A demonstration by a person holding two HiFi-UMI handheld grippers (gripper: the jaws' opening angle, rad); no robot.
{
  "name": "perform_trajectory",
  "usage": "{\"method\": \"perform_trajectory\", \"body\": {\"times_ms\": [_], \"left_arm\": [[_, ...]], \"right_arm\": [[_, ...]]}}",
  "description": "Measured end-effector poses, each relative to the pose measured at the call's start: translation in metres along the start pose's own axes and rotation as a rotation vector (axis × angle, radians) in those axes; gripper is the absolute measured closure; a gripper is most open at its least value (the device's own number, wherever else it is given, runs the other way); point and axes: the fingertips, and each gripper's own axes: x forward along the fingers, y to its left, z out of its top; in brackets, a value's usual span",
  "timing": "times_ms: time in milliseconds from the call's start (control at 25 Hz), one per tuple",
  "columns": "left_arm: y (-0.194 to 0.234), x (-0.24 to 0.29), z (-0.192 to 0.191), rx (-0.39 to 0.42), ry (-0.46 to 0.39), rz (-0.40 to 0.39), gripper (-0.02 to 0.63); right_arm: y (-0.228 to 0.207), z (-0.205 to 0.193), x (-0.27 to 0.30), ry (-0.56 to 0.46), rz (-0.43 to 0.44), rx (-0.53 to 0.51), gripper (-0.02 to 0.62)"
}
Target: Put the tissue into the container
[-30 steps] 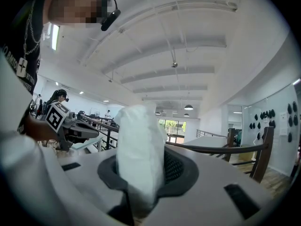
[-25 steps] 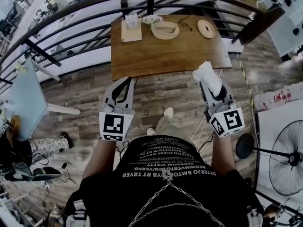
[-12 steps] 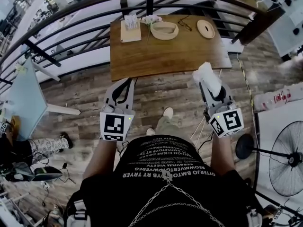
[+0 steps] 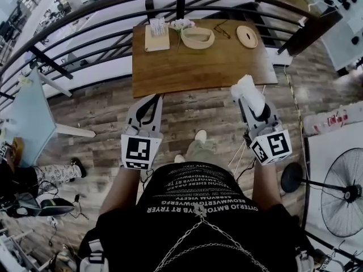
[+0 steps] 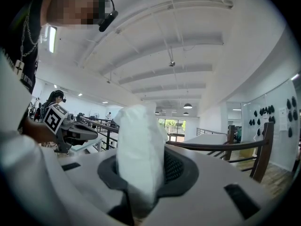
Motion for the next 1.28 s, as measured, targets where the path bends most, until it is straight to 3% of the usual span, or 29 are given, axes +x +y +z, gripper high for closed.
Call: {"method": "perform_trajectory", "body": {"times_ms": [600, 1280], "left_arm": [[-0.017, 0.011, -0.008, 0.009, 0.029, -0.054, 0.581], [0.012, 0.067, -0.013, -0.005, 0.072, -0.008, 0.581]], "right_arm": [[-0.006, -0.003, 0.013, 0.006, 0.010, 0.002, 0.480], [-0.047, -0.027, 0.055, 0.042, 0.021, 0.031, 0.480]]}}
